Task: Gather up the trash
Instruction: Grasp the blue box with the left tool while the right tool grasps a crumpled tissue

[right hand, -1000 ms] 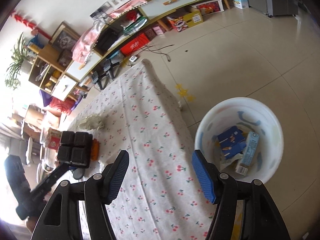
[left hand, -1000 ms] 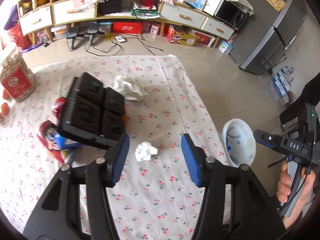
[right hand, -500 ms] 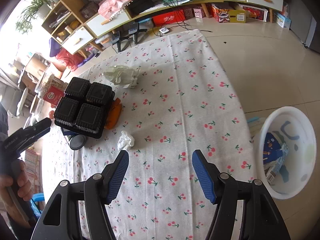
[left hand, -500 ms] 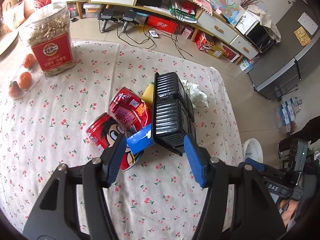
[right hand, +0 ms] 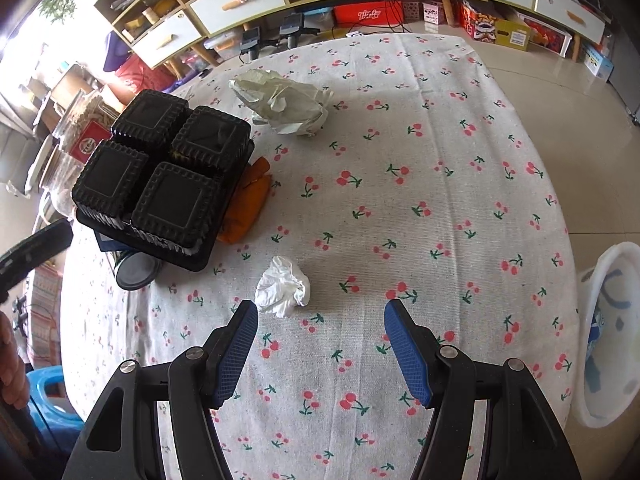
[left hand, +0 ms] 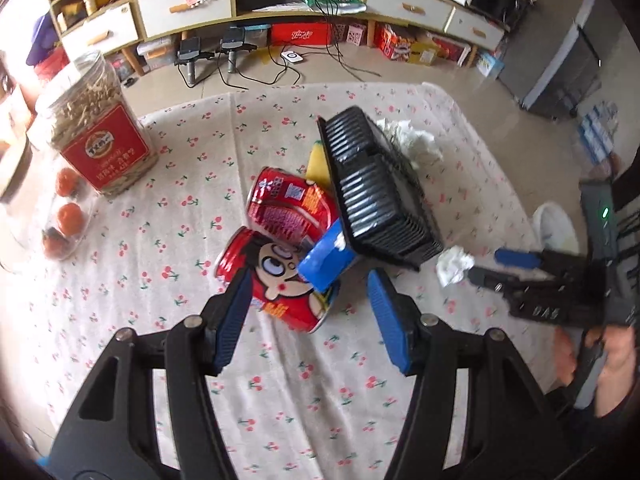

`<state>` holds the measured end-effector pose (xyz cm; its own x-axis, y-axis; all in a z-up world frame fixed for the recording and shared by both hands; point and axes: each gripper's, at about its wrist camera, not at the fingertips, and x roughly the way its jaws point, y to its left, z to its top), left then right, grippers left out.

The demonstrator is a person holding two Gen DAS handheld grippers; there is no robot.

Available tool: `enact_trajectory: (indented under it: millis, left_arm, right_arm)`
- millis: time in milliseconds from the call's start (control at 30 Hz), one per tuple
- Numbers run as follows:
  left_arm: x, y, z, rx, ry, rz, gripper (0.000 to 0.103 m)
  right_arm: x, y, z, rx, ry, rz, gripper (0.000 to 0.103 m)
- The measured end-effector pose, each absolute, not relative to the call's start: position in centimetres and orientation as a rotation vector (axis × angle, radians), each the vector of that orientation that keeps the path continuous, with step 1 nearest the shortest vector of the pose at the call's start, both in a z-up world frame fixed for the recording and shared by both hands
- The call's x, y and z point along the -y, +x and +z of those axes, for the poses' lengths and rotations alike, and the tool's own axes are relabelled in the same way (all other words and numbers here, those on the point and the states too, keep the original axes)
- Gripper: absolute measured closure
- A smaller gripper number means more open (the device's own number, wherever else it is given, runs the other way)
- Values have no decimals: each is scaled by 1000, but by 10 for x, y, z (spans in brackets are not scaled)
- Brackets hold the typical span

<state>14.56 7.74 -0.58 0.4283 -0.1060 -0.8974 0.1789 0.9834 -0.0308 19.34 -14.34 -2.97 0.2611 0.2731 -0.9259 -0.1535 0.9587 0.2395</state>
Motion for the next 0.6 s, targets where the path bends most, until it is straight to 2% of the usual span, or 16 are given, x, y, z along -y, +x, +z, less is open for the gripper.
enact_trajectory:
  millis: [100,333,467,500,567,600]
  left_arm:
    - [-68,143,-15,-1127,203,-231,42]
    - [-61,168,-31,-1134,270,-219,42]
    - [-59,174,-35,-1111,238,-255,43]
    - [-58,175,-33,-1099,225,-261,45]
    - [-53,174,-32,-1086,204,-288,62]
    - [-50,173,-31,-1081,202,-300,63]
  right_arm:
    - [141,197,-32,-1272,96,290,36]
    - [133,208,-42,-1272,84,287,37]
    - [132,213,-48,-1274,84,282,44]
    - [133,214,-48,-1271,87,285,46]
    - [133,217,-48,-1266,95,297,56]
    - [133,218,-49,-1269,102,306,59]
